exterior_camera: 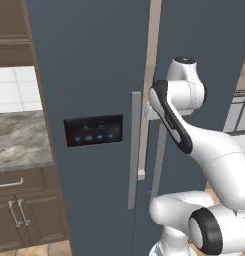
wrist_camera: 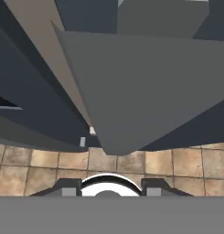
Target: Retrieve the sausage and cheese from the fridge and place them on the cutting board on the counter.
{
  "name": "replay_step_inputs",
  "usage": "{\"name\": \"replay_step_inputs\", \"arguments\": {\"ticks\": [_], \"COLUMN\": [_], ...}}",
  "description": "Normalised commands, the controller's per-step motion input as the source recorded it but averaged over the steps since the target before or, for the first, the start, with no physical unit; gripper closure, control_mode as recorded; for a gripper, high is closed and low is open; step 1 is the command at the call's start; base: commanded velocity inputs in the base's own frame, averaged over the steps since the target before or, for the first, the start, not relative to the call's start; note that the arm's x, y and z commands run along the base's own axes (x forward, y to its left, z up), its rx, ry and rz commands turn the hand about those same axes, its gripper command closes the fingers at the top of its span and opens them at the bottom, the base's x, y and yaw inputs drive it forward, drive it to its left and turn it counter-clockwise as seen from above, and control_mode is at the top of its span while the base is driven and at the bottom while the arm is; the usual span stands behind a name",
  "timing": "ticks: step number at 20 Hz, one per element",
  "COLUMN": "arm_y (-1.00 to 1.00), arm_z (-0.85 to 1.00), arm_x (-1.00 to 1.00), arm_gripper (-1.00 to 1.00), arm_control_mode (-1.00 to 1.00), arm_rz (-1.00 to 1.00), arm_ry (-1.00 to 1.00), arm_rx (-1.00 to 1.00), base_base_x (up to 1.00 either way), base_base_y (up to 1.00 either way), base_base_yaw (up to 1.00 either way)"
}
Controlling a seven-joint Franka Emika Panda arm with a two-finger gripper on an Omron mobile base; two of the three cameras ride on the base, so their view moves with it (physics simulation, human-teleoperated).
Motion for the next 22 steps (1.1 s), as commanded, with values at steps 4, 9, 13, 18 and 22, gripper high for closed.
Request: {"name": "replay_step_inputs", "arguments": {"ticks": [4, 9, 13, 18, 22], "arm_y": [0.0, 0.0, 0.0, 0.0, 0.0], "arm_z": [0.0, 0.0, 0.0, 0.0, 0.0], "arm_x": [0.0, 0.0, 0.0, 0.0, 0.0], "arm_gripper": [-1.0, -1.0, -1.0, -1.0, -1.0], "arm_control_mode": [1.0, 1.0, 1.0, 1.0, 1.0], "arm_rz": [0.0, 0.0, 0.0, 0.0, 0.0], "arm_ry": [0.0, 0.0, 0.0, 0.0, 0.0], "arm_rx": [0.0, 0.0, 0.0, 0.0, 0.0], "base_base_x": [-0.05, -0.38, -0.52, -0.55, -0.57], "base_base_y": [0.0, 0.01, 0.0, 0.0, 0.0], "base_base_yaw": [0.0, 0.0, 0.0, 0.0, 0.0]}}
